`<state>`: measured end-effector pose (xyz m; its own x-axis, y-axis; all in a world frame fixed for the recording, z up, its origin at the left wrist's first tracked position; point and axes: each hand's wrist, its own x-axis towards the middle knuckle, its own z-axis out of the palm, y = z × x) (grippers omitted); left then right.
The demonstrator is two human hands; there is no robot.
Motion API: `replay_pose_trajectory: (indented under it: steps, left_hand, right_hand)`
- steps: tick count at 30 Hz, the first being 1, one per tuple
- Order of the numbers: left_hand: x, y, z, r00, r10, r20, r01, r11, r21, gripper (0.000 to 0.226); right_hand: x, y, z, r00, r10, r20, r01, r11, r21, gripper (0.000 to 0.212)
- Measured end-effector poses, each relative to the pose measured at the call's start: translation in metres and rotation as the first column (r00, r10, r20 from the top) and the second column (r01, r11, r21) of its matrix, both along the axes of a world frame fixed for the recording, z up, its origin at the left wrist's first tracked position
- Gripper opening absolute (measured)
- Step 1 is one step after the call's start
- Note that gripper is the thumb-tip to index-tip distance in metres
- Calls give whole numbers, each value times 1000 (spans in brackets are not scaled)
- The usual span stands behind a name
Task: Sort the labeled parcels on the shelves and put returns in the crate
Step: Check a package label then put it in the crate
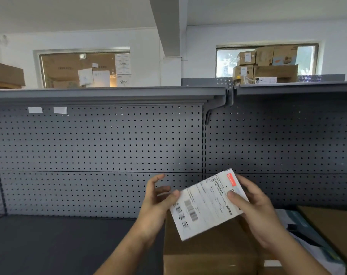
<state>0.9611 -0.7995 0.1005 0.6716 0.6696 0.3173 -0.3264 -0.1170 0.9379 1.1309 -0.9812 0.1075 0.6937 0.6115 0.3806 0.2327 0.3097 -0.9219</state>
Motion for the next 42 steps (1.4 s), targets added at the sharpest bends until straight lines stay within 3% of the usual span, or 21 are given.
replay_pose_trajectory:
  steps: [3, 6, 9, 13, 20, 32, 42]
  left_hand:
    - [-1, 8, 14, 975, -103, -199, 147, 964, 220, 44]
    - [3, 6, 19, 927, -220, -305, 309, 907, 285, 36]
    - [7, 1, 16, 946, -240, -220, 289, 929, 229, 37]
    - [14, -10, 4, 981, -184, -58, 191, 969, 154, 33]
    - [26, -37, -1, 983, -85, 161, 85, 996, 5, 33]
    - [26, -46, 2, 985, -111, 130, 102, 992, 72, 39]
    - [27, -32, 8, 996, -61, 68, 47, 980, 193, 27]
  right_hand:
    - [4, -4, 16, 990, 79, 113, -69, 993, -93, 48]
    - [6, 2, 30, 979, 89, 182, -70, 992, -108, 48]
    - [5, 10, 36, 987, -3, 160, 1, 1000, 10, 59]
    - [-1, 16, 22, 1000, -17, 5, 16, 992, 127, 74]
    - [-28, 29, -10, 991, 108, -80, -98, 988, 120, 65]
    - [-34, 23, -6, 993, 72, -93, -55, 983, 177, 55]
    - [-26, 24, -11, 983, 90, -157, -55, 975, 214, 53]
